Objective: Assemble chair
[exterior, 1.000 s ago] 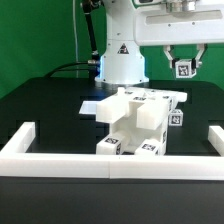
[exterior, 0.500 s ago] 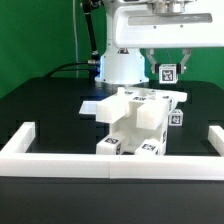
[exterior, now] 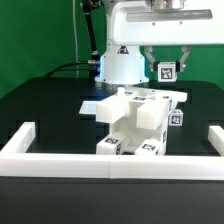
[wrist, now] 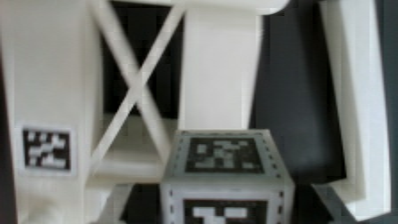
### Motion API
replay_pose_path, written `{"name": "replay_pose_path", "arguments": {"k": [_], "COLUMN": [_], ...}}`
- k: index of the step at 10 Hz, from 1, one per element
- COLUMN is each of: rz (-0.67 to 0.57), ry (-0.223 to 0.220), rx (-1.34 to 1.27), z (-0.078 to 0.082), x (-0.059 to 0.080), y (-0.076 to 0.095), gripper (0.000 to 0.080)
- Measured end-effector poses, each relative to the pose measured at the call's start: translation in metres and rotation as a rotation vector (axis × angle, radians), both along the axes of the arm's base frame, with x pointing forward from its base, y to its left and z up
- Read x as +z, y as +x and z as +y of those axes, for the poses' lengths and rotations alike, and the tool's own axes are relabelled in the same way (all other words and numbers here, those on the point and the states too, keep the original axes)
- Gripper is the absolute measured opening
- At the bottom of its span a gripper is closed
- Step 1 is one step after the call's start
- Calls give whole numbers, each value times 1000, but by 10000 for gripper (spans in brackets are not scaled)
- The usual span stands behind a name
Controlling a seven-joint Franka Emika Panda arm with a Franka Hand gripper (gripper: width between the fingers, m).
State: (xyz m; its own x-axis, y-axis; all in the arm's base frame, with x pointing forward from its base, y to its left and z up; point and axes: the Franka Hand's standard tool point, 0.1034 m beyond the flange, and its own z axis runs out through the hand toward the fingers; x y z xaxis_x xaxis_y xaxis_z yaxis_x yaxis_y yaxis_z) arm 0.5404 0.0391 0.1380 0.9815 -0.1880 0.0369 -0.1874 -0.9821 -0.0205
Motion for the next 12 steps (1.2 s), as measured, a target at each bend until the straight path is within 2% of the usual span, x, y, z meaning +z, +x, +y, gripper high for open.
{"name": "replay_pose_path", "arguments": {"k": [2,4,12], "rz": [-25,-25,-27], "ry": [-18,-24,-44], "rx": [45,55,53], "z": [-14,-16,-15], "x": [6,11,1], "y": [23,37,43], "gripper": [288,288,288]}}
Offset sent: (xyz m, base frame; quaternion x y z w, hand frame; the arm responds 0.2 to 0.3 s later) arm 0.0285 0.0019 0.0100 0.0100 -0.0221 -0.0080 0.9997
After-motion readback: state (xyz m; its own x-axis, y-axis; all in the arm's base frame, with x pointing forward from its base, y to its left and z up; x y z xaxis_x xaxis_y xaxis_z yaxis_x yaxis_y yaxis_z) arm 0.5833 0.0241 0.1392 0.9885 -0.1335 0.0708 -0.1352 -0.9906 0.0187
